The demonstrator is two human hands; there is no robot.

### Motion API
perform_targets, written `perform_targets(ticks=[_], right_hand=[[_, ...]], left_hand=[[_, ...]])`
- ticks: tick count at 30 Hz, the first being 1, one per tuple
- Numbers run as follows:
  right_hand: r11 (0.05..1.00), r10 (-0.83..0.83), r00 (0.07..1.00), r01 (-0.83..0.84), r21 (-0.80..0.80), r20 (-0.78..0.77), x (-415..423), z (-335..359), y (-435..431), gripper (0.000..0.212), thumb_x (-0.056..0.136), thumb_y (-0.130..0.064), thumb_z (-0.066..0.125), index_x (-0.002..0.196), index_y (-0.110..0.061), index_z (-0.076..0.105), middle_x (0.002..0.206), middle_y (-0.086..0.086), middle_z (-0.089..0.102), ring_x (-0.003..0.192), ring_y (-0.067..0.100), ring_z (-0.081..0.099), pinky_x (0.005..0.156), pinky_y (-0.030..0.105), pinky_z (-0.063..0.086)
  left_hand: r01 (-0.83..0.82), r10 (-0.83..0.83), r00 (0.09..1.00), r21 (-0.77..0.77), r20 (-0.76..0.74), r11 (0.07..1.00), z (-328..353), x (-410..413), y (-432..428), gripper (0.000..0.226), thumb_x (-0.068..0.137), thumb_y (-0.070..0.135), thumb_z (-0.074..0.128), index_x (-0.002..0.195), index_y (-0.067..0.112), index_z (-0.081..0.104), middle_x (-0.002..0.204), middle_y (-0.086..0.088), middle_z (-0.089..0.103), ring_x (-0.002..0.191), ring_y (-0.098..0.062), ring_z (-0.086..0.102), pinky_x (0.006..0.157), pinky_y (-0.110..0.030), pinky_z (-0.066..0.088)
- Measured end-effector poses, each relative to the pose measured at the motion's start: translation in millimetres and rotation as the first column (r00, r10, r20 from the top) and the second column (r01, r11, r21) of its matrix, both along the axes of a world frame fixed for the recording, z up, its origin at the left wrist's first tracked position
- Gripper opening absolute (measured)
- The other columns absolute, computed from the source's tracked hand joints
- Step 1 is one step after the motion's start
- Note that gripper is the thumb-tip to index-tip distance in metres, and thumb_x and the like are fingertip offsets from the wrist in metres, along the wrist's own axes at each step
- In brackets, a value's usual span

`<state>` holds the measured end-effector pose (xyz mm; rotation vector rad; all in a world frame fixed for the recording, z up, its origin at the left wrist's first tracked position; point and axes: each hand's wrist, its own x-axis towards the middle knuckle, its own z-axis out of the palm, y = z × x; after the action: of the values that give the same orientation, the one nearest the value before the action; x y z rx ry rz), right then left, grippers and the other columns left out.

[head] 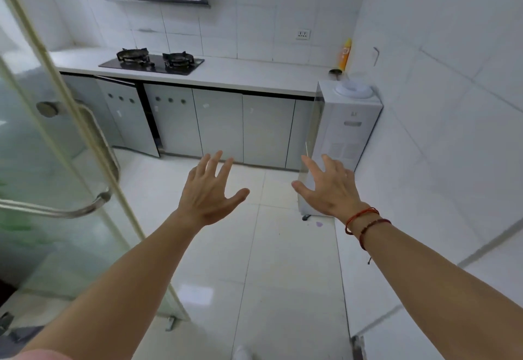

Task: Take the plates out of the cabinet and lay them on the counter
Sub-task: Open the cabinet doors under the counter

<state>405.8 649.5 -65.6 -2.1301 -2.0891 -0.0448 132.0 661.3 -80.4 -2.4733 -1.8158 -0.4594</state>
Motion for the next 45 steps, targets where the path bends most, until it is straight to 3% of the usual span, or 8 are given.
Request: perform_targets(ticks=[19, 35, 45], right_hand=[[1.0, 0.025, 0.998, -0.024, -0.012, 0.055, -26, -10, 293, 0.071, 0.089, -0.068, 0.029, 0.151, -0.033, 0.023, 0.142, 0.015, 0.04, 0.13, 0.032, 0.037, 0.105, 0.048, 0.03], [0.996, 0.041, 0.999, -0.04, -0.082, 0.014, 13, -26, 553, 0.07, 0.09, -0.066, 0.03, 0.152, -0.034, 0.022, 0.152, 0.017, 0.031, 0.137, 0.033, 0.031, 0.107, 0.05, 0.028], [0.987, 0.08, 0.997, -0.08, -0.141, -0.009, 11, -37, 669, 0.07, 0.09, -0.066, 0.03, 0.153, -0.035, 0.019, 0.157, 0.018, 0.024, 0.142, 0.032, 0.026, 0.11, 0.049, 0.024]], left_hand=[[0.008, -0.005, 0.999, -0.073, 0.032, 0.997, -15, -23, 289, 0.088, 0.084, 0.074, 0.028, 0.154, 0.022, 0.02, 0.164, -0.008, 0.013, 0.151, -0.031, 0.01, 0.117, -0.049, 0.021], [-0.054, 0.054, 0.999, -0.111, -0.004, 0.992, -22, 2, 535, 0.093, 0.081, 0.079, 0.021, 0.156, 0.023, 0.015, 0.165, -0.006, 0.011, 0.151, -0.029, 0.008, 0.118, -0.048, 0.021], [-0.076, 0.075, 0.997, -0.139, -0.014, 0.987, -32, 7, 651, 0.091, 0.084, 0.078, 0.023, 0.156, 0.023, 0.014, 0.165, -0.006, 0.01, 0.151, -0.029, 0.007, 0.118, -0.047, 0.019]])
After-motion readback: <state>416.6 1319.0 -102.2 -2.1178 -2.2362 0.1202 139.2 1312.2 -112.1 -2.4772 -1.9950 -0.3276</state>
